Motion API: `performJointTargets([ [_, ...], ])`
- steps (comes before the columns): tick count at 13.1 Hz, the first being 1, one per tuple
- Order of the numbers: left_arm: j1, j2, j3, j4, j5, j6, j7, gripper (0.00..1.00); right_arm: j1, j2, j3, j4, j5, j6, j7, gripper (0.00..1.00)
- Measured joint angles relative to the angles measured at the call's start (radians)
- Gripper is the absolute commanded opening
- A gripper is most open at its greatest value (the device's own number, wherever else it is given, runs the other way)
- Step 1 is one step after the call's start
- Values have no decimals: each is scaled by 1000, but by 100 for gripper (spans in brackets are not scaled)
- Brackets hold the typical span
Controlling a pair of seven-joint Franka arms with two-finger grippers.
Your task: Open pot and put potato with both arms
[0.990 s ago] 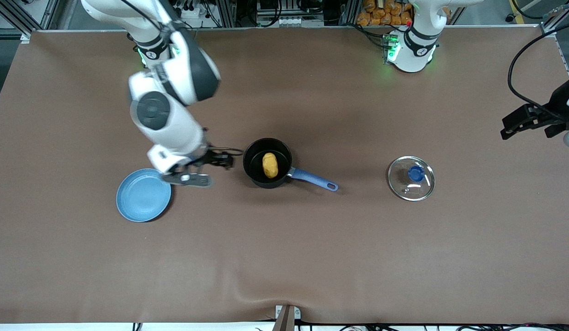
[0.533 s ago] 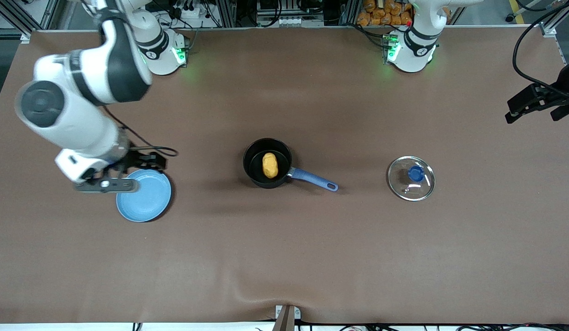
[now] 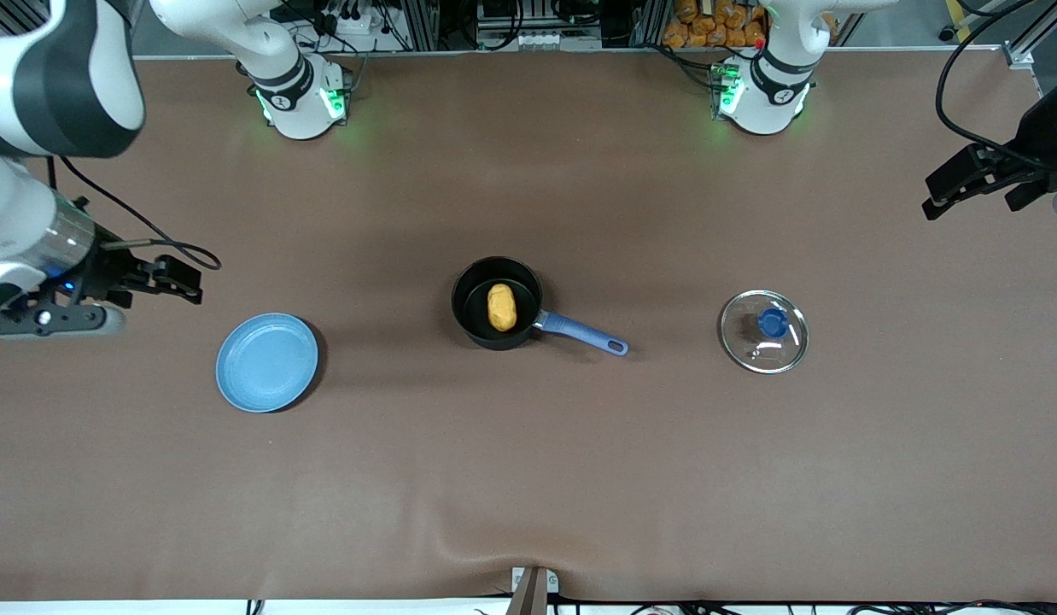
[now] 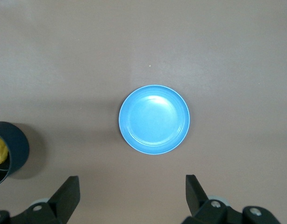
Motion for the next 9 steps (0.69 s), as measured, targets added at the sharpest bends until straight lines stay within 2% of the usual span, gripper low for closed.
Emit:
performJointTargets([
  [2,2,0,4,-8,-1,-1,0,100,-28,-14,17,7,-1,0,-14,100],
  [3,2,0,6,-12,-1,-1,0,100,-85,-16,64,10,-1,0,-34,100],
  [4,2,1,8,-16,-1,-1,-1,100,-182,-17,152,12,-2,0,-45,100],
  [6,-3,0,18,-20,-6,-1,-7,100,-414,-16,381,14,-17,1,-57,100],
  [7,-4,0,26,-24,-18,-1,-8,100,-496,-16,469,18,-35,1,-57,100],
  [8,-4,-1,31,-31,-27,-1,-8,100,-537,-16,515,23,-47,1,-55,100],
  [9,-5,-3,33,-42,-31,-1,-8,100,-548,-17,530,28,-51,1,-53,100],
])
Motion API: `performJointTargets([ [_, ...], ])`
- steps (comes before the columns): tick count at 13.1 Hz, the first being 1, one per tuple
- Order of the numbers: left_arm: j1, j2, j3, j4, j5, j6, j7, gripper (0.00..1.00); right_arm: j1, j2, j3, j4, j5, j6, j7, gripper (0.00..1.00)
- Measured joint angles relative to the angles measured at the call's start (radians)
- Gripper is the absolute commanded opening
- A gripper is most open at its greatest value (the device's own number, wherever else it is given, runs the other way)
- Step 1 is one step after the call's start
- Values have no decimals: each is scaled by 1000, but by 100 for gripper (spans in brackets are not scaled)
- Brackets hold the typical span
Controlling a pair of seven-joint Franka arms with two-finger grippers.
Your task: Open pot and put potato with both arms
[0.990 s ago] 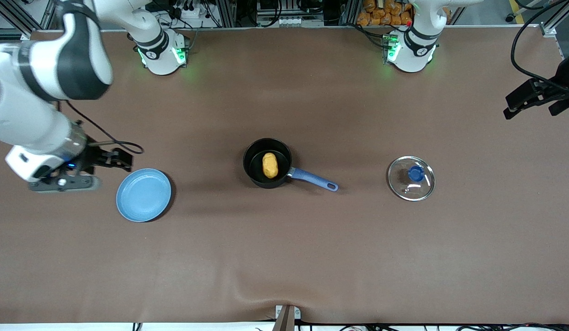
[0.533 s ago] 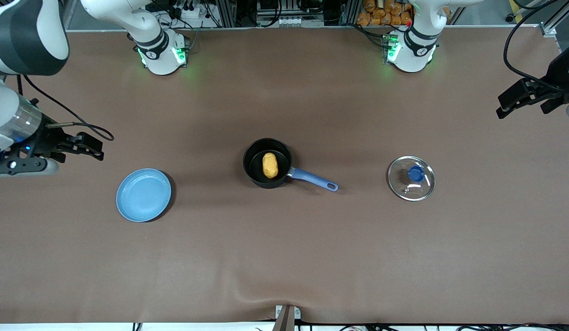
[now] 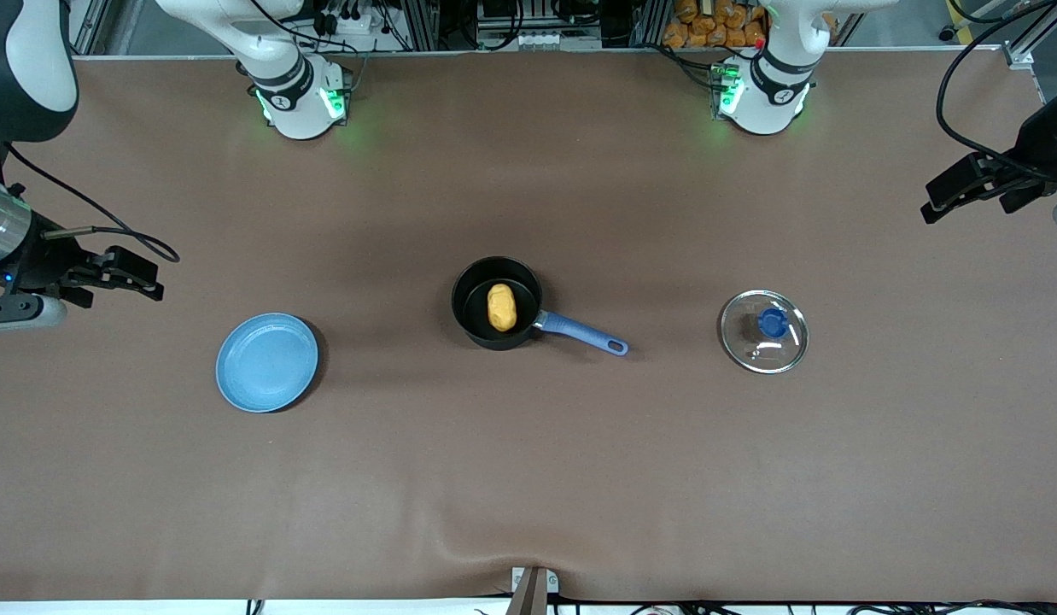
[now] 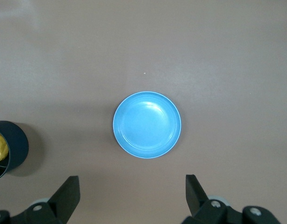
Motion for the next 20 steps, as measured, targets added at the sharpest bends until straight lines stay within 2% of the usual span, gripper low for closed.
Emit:
performJointTargets([
  [10,-53,-69,2,-85,1,23,0,100,-32,-41,17,10,-19,-8,8,100],
  [13,-50,-69,3,-83,3,39,0,100,-32,-94,17,2,-20,-58,10,100],
  [16,-47,-69,5,-81,3,41,0,100,-32,-172,17,-53,-20,-68,11,100],
  [20,-49,-69,5,-81,3,41,0,100,-32,-214,17,-92,-20,-67,11,100],
])
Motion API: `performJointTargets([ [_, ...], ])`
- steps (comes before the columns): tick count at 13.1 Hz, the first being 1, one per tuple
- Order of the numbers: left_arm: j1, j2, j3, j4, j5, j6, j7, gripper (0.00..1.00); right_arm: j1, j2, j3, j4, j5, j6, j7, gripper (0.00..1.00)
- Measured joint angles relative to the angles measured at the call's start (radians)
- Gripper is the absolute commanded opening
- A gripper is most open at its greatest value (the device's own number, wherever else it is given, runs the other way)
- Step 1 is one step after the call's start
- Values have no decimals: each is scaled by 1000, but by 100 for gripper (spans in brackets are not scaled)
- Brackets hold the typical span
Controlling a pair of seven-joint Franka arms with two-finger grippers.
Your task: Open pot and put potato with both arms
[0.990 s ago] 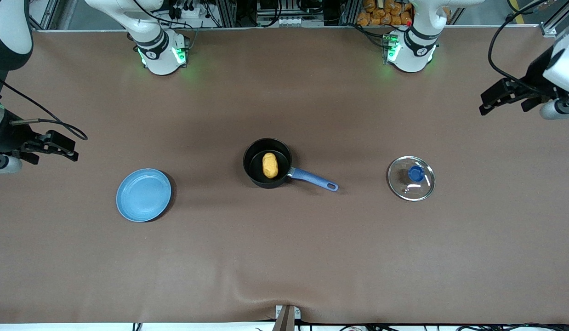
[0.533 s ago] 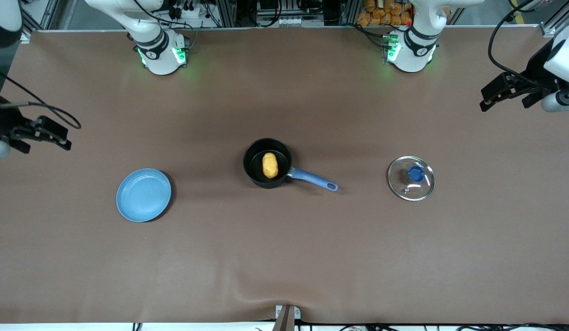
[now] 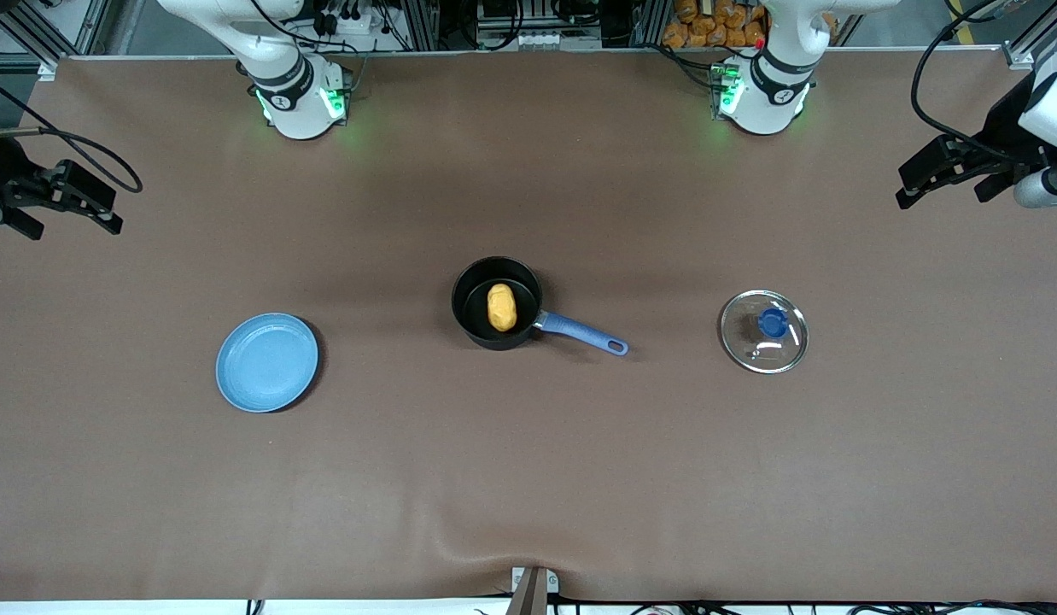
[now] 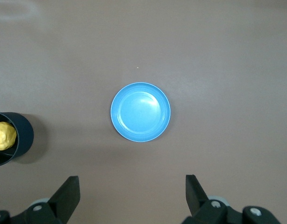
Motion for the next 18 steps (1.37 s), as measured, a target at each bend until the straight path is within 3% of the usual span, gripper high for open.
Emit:
performJointTargets([
  [18,5,0,7,0,0,-1,39,100,-2,-19,-1,-23,0,5,0,100],
])
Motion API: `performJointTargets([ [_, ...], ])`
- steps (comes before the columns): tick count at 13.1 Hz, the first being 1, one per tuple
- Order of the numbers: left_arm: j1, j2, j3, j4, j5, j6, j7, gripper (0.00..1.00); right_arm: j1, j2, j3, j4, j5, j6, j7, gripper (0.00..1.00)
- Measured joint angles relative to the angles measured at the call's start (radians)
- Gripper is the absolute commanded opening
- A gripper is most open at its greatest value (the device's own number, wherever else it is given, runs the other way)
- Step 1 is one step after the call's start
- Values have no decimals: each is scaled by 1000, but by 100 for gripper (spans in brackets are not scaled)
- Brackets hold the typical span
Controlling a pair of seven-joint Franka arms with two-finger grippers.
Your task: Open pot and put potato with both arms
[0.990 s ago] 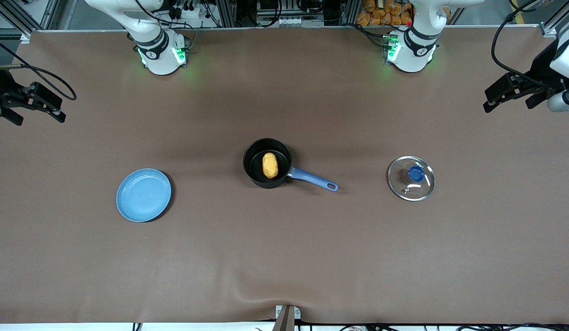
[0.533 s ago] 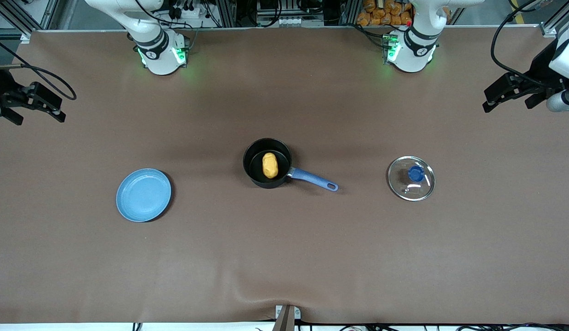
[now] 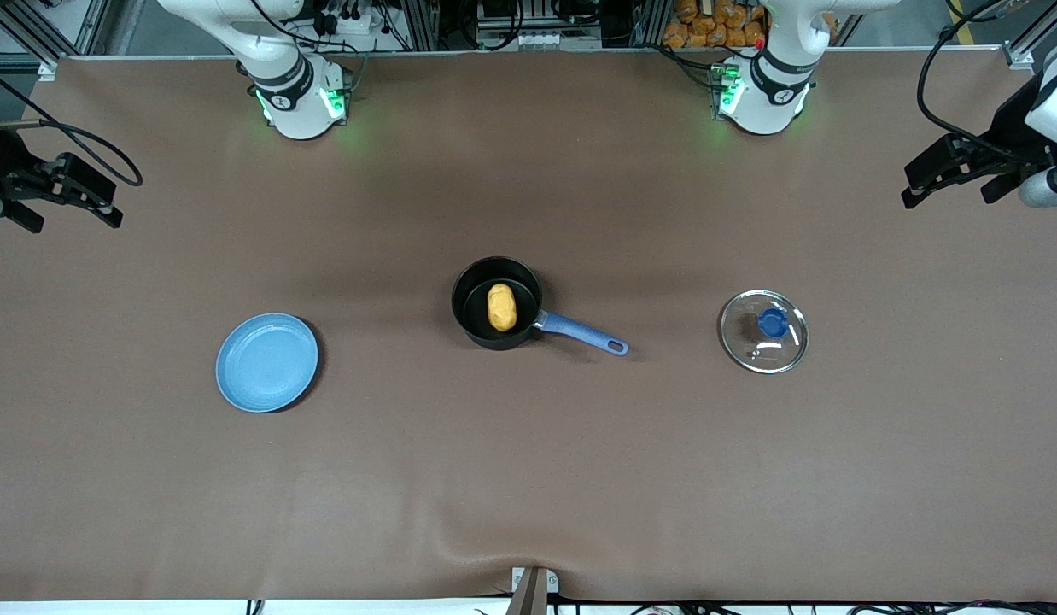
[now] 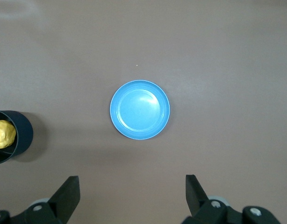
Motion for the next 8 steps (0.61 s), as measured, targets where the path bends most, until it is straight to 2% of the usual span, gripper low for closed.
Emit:
performJointTargets([
  [8,0,1,0,0,0,0,0,100,0,0,0,-8,0,4,0,100],
])
